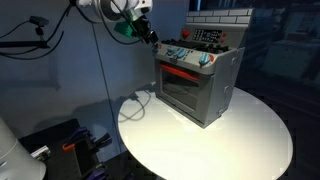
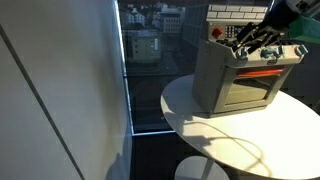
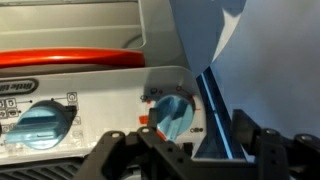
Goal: Turn the far left knob of the stove clockwise once
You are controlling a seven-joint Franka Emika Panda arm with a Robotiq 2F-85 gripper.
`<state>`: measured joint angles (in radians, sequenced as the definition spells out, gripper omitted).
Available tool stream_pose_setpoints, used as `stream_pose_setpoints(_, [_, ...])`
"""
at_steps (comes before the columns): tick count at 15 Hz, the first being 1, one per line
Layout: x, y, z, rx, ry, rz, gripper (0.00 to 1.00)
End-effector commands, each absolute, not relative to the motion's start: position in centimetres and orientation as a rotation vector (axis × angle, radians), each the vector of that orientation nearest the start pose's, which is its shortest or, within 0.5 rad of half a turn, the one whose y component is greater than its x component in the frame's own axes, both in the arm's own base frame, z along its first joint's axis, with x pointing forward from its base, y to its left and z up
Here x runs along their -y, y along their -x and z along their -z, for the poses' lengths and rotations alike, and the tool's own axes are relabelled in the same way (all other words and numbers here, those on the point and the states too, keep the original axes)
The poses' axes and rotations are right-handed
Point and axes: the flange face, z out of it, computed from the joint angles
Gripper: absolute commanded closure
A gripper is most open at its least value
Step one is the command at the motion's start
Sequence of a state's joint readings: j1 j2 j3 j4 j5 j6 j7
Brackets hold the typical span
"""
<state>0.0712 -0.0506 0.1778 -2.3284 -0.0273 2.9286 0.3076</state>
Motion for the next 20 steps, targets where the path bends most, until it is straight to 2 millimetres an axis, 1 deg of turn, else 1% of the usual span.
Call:
stream_pose_setpoints(1, [-13.5, -53.3, -44.0, -0.071, 2.82, 0.945, 0.28])
stream_pose_setpoints(2, [-13.5, -53.2, -44.0, -0.075, 2.819, 0.946, 0.34])
stream_pose_setpoints(3, [-13.4, -53.2, -44.0, -0.08, 2.819, 0.946, 0.32])
stream_pose_setpoints(5, [-13.2, -53.2, -44.0, -0.092, 2.82, 0.944, 0.32])
stream_pose_setpoints(6, [-13.0, -53.1, -44.0, -0.102, 2.82, 0.943, 0.33])
stream_pose_setpoints(9, [-12.6, -53.1, -44.1, -0.124, 2.818, 0.941, 0.33])
stream_pose_setpoints(10, [-12.5, -53.1, -44.1, -0.131, 2.818, 0.941, 0.35])
stream_pose_setpoints(11, [-12.4, -53.1, -44.1, -0.136, 2.816, 0.941, 0.4])
stream_pose_setpoints(12, [-12.3, -53.1, -44.1, -0.142, 2.814, 0.94, 0.41])
stream_pose_setpoints(14, [-12.2, -53.1, -44.1, -0.152, 2.81, 0.938, 0.53])
stream_pose_setpoints(15, [-12.2, -53.1, -44.1, -0.155, 2.809, 0.938, 0.57])
stream_pose_setpoints(16, [-12.2, -53.1, -44.2, -0.159, 2.807, 0.937, 0.64])
stream_pose_setpoints(17, [-12.1, -53.1, -44.2, -0.164, 2.804, 0.938, 0.68])
stream_pose_setpoints(18, [-12.0, -53.1, -44.4, -0.169, 2.802, 0.941, 0.67])
stream_pose_setpoints(20, [-12.0, -53.0, -44.4, -0.172, 2.801, 0.942, 0.7])
